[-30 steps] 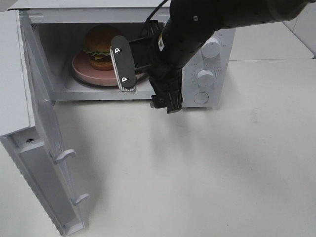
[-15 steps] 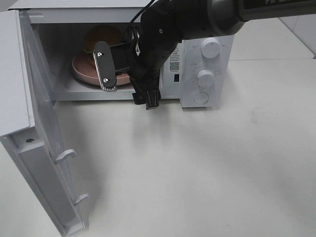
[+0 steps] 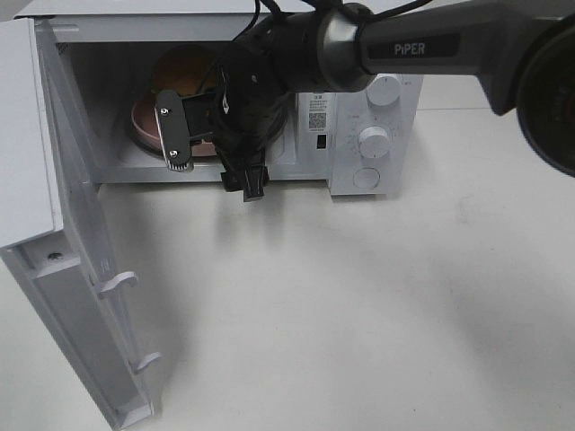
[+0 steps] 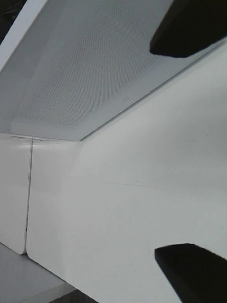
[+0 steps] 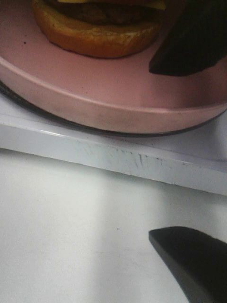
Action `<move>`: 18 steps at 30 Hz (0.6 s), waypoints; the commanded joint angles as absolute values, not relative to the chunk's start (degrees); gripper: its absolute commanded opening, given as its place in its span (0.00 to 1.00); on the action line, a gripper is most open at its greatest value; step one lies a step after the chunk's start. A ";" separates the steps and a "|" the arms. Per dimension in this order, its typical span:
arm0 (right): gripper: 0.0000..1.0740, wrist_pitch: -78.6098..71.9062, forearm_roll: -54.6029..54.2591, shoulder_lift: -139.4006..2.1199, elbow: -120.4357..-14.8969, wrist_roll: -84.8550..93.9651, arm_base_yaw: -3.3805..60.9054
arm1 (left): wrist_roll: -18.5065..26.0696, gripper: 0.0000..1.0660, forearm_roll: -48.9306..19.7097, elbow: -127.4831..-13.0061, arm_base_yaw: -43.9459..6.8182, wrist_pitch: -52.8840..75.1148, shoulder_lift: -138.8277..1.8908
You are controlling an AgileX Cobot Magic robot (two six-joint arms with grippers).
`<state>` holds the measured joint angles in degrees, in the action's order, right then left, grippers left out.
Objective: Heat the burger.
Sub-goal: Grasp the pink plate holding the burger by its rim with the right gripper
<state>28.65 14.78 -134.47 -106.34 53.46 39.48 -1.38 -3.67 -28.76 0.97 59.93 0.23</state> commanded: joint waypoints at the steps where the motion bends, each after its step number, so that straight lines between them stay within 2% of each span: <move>1: 0.75 29.62 14.04 -136.65 -109.78 51.91 38.73 | -1.32 0.94 -3.90 -28.71 1.03 59.42 1.43; 7: 0.72 29.62 13.52 -139.29 -112.53 51.91 38.04 | -1.32 0.94 -3.90 -28.71 1.03 59.42 1.43; 9: 0.65 29.85 13.81 -140.03 -112.93 51.97 37.82 | -1.32 0.94 -3.90 -28.71 1.03 59.42 1.43; 10: 0.65 29.85 13.81 -140.03 -112.93 51.97 37.82 | -1.32 0.94 -3.90 -28.71 1.03 59.42 1.43; 11: 0.58 29.85 13.75 -140.37 -112.93 51.97 37.47 | -1.32 0.94 -3.90 -28.71 1.03 59.42 1.43; 12: 0.58 29.85 13.75 -140.37 -112.93 51.97 37.47 | -1.32 0.94 -3.90 -28.71 1.03 59.42 1.43; 13: 0.54 29.85 13.75 -140.43 -112.93 51.97 37.41 | -1.32 0.94 -3.90 -28.71 1.03 59.42 1.43; 14: 0.41 29.85 13.87 -140.43 -112.93 51.97 37.41 | -1.32 0.94 -3.90 -28.71 1.03 59.42 1.43; 15: 0.41 29.85 13.87 -140.43 -112.93 51.97 37.41 | -1.32 0.94 -3.90 -28.71 1.03 59.42 1.43; 16: 0.35 29.79 13.87 -140.43 -112.93 51.97 37.41 | -1.32 0.94 -3.90 -28.71 1.03 59.42 1.43; 17: 0.18 29.74 13.69 -140.15 -112.93 51.91 37.41 | -1.32 0.94 -3.90 -28.71 1.03 59.42 1.43; 18: 0.18 29.74 13.69 -140.15 -112.93 51.91 37.41 | -1.32 0.94 -3.90 -28.71 1.03 59.42 1.43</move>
